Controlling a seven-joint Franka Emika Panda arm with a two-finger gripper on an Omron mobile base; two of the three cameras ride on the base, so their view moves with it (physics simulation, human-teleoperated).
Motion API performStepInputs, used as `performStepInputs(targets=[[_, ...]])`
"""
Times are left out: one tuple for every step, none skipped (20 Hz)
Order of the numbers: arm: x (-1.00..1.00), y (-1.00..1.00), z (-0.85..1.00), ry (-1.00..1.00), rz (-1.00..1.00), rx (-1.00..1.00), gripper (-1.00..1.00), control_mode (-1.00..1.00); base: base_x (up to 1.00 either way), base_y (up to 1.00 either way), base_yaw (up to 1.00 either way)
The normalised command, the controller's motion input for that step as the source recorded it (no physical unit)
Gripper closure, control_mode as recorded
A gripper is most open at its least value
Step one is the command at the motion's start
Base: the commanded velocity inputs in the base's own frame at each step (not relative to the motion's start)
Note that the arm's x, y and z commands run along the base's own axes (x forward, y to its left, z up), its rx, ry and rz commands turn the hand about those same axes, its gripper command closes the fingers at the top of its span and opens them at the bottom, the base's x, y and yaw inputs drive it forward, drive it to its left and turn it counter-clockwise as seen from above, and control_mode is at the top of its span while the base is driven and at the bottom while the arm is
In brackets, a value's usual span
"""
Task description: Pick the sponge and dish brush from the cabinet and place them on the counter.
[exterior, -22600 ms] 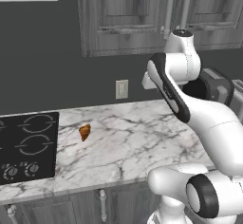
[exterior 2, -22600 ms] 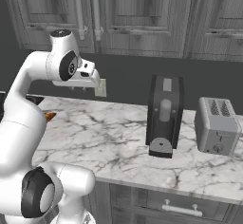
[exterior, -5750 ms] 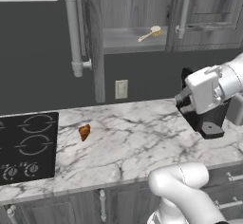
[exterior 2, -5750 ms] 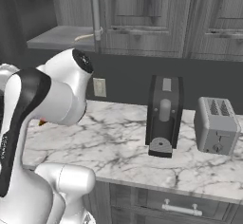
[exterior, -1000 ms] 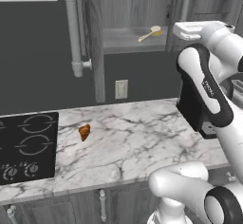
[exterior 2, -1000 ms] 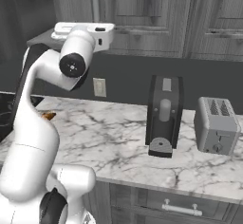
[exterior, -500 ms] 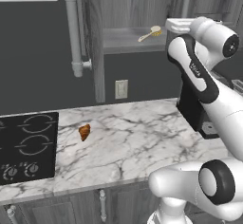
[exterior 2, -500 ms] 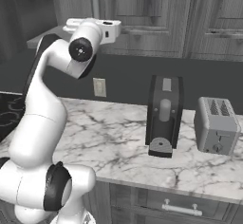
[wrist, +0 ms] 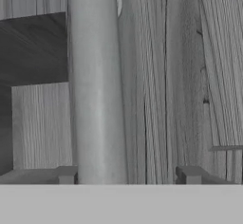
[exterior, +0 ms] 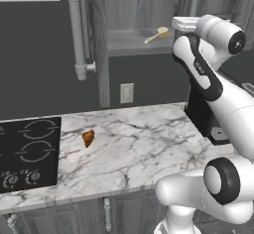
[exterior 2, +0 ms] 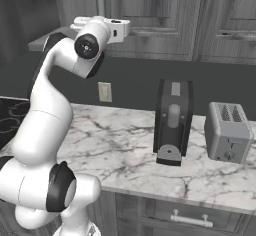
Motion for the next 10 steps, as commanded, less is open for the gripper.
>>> performStepInputs(targets=[[0.29, 0.00, -0.07, 0.00, -0.01, -0.01, 1.00, -1.00, 0.00, 0.00, 0.00], [0.23, 0.00, -0.07, 0.00, 0.00, -0.01, 1.00, -1.00, 0.00, 0.00, 0.00], [0.21, 0.00, -0.08, 0.00, 0.00, -0.02, 1.00, -1.00, 0.00, 0.00, 0.00], [0.10, 0.00, -0.02, 0.00, 0.00, 0.00, 1.00, -1.00, 0.00, 0.00, 0.00], [0.00, 0.00, 0.00, 0.00, 0.00, 0.00, 1.00, -1.00, 0.00, 0.00, 0.00], [0.00, 0.00, 0.00, 0.00, 0.00, 0.00, 1.00, -1.00, 0.00, 0.00, 0.00], [0.00, 0.00, 0.00, 0.00, 0.00, 0.00, 1.00, -1.00, 0.00, 0.00, 0.00], [0.00, 0.00, 0.00, 0.00, 0.00, 0.00, 1.00, -1.00, 0.00, 0.00, 0.00], [0.00, 0.00, 0.00, 0.00, 0.00, 0.00, 1.00, -1.00, 0.00, 0.00, 0.00], [0.00, 0.00, 0.00, 0.00, 0.00, 0.00, 1.00, -1.00, 0.00, 0.00, 0.00]])
